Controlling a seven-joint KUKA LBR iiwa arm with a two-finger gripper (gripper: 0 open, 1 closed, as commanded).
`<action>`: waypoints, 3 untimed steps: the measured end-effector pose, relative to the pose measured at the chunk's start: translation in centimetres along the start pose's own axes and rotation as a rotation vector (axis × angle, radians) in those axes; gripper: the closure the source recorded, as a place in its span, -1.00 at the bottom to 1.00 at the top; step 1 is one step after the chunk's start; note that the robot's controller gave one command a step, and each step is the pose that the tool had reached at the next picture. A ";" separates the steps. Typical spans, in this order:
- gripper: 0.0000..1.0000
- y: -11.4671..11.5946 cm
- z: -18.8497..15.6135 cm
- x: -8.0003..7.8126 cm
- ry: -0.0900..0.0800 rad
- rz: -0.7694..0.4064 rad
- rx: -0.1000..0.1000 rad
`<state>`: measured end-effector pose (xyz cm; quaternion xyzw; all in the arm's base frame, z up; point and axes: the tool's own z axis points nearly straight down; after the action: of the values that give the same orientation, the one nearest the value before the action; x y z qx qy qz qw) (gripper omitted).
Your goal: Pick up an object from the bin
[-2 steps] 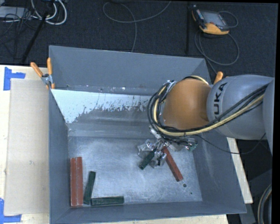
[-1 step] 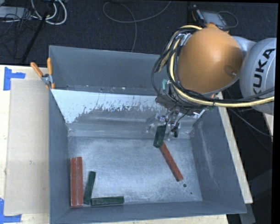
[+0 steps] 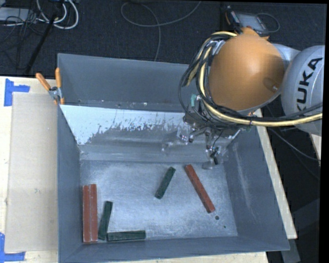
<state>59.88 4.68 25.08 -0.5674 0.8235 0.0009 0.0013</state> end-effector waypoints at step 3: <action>1.00 -1.3 18.1 0.4 0.001 -0.177 -0.003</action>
Offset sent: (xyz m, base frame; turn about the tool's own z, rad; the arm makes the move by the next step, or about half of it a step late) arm 0.0180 0.0008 -0.1242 0.0263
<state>61.00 3.87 6.98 -0.6379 0.7702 0.0017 -0.0001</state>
